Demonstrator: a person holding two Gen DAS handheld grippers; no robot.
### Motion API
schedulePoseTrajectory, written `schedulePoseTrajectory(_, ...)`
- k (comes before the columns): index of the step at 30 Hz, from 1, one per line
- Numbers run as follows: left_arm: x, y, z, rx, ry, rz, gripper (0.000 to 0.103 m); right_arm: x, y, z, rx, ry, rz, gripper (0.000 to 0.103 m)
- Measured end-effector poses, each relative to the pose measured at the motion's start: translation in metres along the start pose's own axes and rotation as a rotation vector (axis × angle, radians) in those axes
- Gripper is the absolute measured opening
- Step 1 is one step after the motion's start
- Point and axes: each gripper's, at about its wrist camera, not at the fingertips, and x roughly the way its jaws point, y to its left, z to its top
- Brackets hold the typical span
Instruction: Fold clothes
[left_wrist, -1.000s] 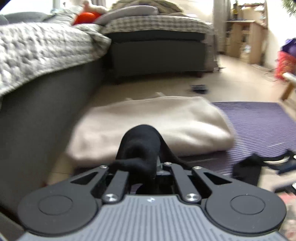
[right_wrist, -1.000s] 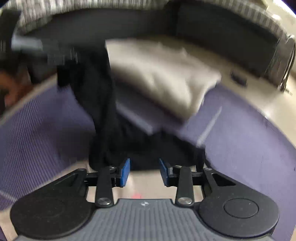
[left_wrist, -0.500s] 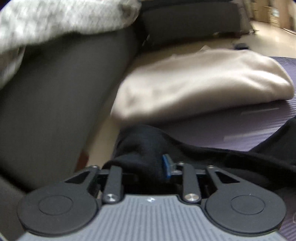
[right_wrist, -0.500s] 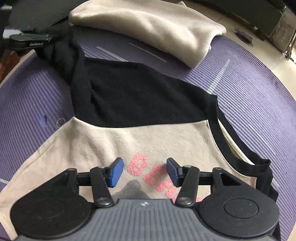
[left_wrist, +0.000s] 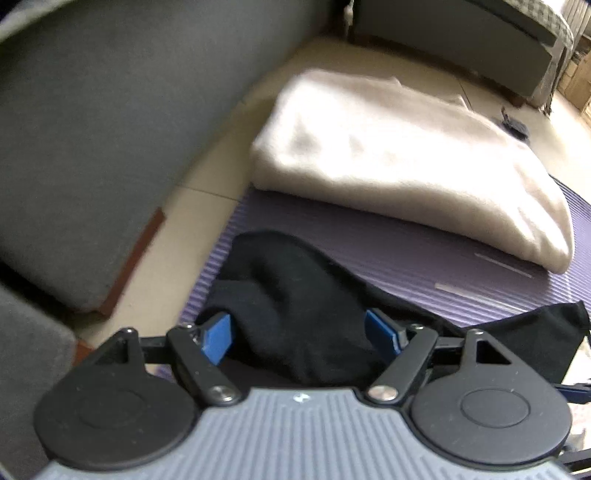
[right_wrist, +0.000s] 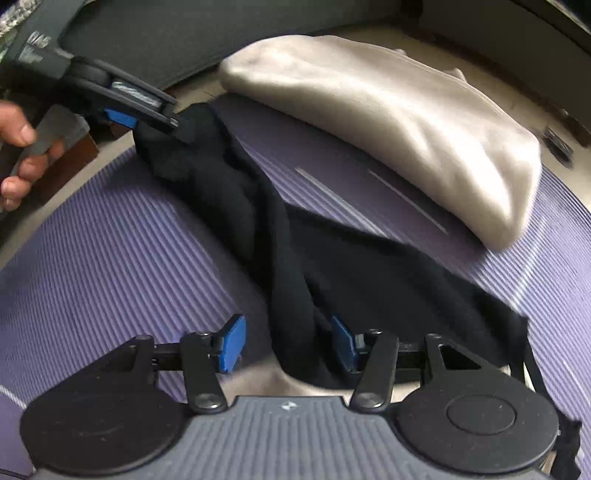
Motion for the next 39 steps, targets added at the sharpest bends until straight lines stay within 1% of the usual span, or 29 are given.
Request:
schedulePoseTrajectory(4, 0.015, -0.004, 0.006, -0.008, 0.043, 0.017, 0.077, 0.012, 0.006, 0.017, -0.006, 0.005, 0.001, 0.048)
schedulePoseTrajectory(7, 0.025, 0.003, 0.008, -0.043, 0.084, -0.001, 0.077, 0.021, 0.012, 0.020, -0.023, 0.012, 0.004, 0.045)
schedulePoseTrajectory(10, 0.026, 0.014, 0.006, -0.099, 0.113, -0.031, 0.077, 0.034, 0.015, 0.025, -0.024, 0.013, 0.006, 0.036)
schedulePoseTrajectory(12, 0.029, 0.022, 0.006, -0.144, 0.131, -0.057, 0.077, 0.037, 0.017, 0.024, -0.036, 0.007, 0.005, 0.021)
schedulePoseTrajectory(14, 0.029, 0.028, 0.005, -0.159, 0.139, -0.066, 0.077, 0.039, 0.018, 0.023, -0.050, -0.001, 0.006, 0.017)
schedulePoseTrajectory(15, 0.028, 0.029, 0.005, -0.160, 0.141, -0.069, 0.077, 0.037, 0.019, 0.021, -0.060, -0.010, 0.012, 0.011)
schedulePoseTrajectory(16, 0.028, 0.030, 0.005, -0.164, 0.144, -0.073, 0.077, 0.035, 0.020, 0.020, -0.069, -0.018, 0.022, 0.010)
schedulePoseTrajectory(17, 0.028, 0.032, 0.005, -0.173, 0.147, -0.079, 0.077, 0.033, 0.020, 0.019, -0.077, -0.023, 0.033, 0.010)
schedulePoseTrajectory(20, 0.028, 0.035, 0.006, -0.200, 0.154, -0.095, 0.077, 0.023, 0.025, 0.011, -0.155, -0.050, 0.110, 0.010)
schedulePoseTrajectory(22, 0.027, 0.034, 0.007, -0.200, 0.156, -0.097, 0.077, 0.019, 0.029, 0.003, -0.217, -0.049, 0.171, 0.010)
schedulePoseTrajectory(25, 0.026, 0.031, 0.006, -0.189, 0.157, -0.092, 0.077, 0.021, 0.031, -0.003, -0.241, -0.027, 0.204, 0.010)
schedulePoseTrajectory(28, 0.027, 0.026, 0.006, -0.183, 0.158, -0.091, 0.077, 0.026, 0.034, -0.005, -0.246, -0.011, 0.202, 0.010)
schedulePoseTrajectory(33, 0.024, 0.020, 0.011, -0.195, 0.138, -0.130, 0.077, 0.030, 0.036, -0.006, -0.243, -0.004, 0.202, 0.011)
schedulePoseTrajectory(36, 0.022, 0.016, 0.016, -0.198, 0.129, -0.135, 0.077, 0.030, 0.035, -0.005, -0.232, -0.005, 0.203, 0.011)
schedulePoseTrajectory(37, 0.024, 0.014, 0.017, -0.199, 0.134, -0.123, 0.074, 0.031, 0.035, -0.005, -0.230, -0.006, 0.203, 0.011)
schedulePoseTrajectory(38, 0.026, 0.013, 0.018, -0.201, 0.140, -0.113, 0.068, 0.031, 0.036, -0.005, -0.230, -0.007, 0.203, 0.011)
schedulePoseTrajectory(39, 0.029, 0.012, 0.019, -0.207, 0.148, -0.105, 0.064, 0.031, 0.035, -0.006, -0.230, -0.007, 0.203, 0.011)
